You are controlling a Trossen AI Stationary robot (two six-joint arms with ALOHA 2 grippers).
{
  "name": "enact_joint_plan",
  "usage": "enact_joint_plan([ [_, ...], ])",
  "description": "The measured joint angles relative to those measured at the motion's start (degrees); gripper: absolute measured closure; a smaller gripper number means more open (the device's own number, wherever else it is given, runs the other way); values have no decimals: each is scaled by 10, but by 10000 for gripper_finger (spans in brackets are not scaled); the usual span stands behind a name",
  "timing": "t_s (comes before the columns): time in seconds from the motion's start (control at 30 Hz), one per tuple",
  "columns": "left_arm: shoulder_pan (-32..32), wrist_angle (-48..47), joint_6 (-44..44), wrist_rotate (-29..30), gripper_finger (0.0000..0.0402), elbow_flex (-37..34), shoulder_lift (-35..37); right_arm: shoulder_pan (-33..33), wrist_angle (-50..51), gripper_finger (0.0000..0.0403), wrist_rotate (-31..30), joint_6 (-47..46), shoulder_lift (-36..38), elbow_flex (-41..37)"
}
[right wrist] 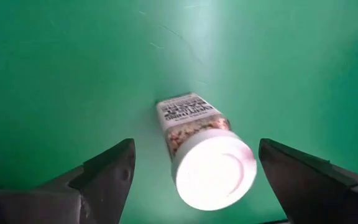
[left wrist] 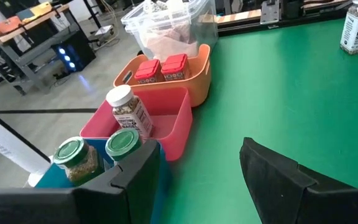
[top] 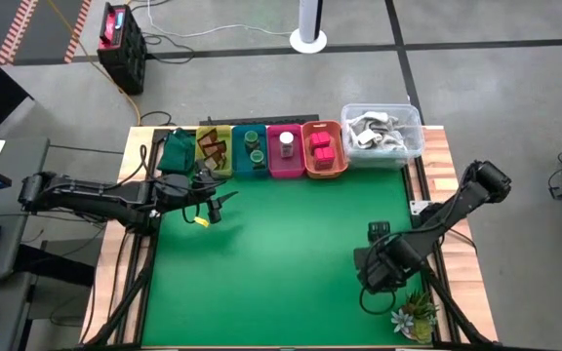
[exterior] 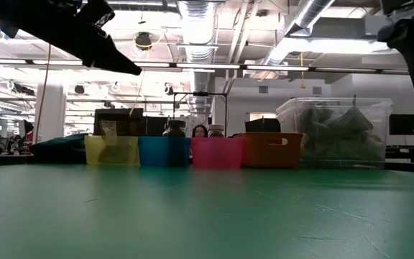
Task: Sort spices by type
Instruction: Put the white spice seasoning bottle into the pink bin
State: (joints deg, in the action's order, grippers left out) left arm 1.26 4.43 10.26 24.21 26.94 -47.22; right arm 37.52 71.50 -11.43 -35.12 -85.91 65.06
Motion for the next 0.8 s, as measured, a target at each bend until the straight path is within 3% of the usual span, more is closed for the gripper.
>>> enact_joint_plan([
  [0.27, 0, 0, 10, 0, 189, 0, 0, 0, -3, 30, -7, 6, 0, -24],
  [0.53, 0, 0, 10, 0, 189, 0, 0, -8, -72, 42, 5, 15, 0, -84],
  [0.63, 0, 0, 8, 0, 189, 0, 0, -18, -103, 74, 22, 38, 0, -102],
  [0.8, 0, 0, 0, 0, 189, 0, 0, -37, -138, 161, 57, 70, 0, -129],
])
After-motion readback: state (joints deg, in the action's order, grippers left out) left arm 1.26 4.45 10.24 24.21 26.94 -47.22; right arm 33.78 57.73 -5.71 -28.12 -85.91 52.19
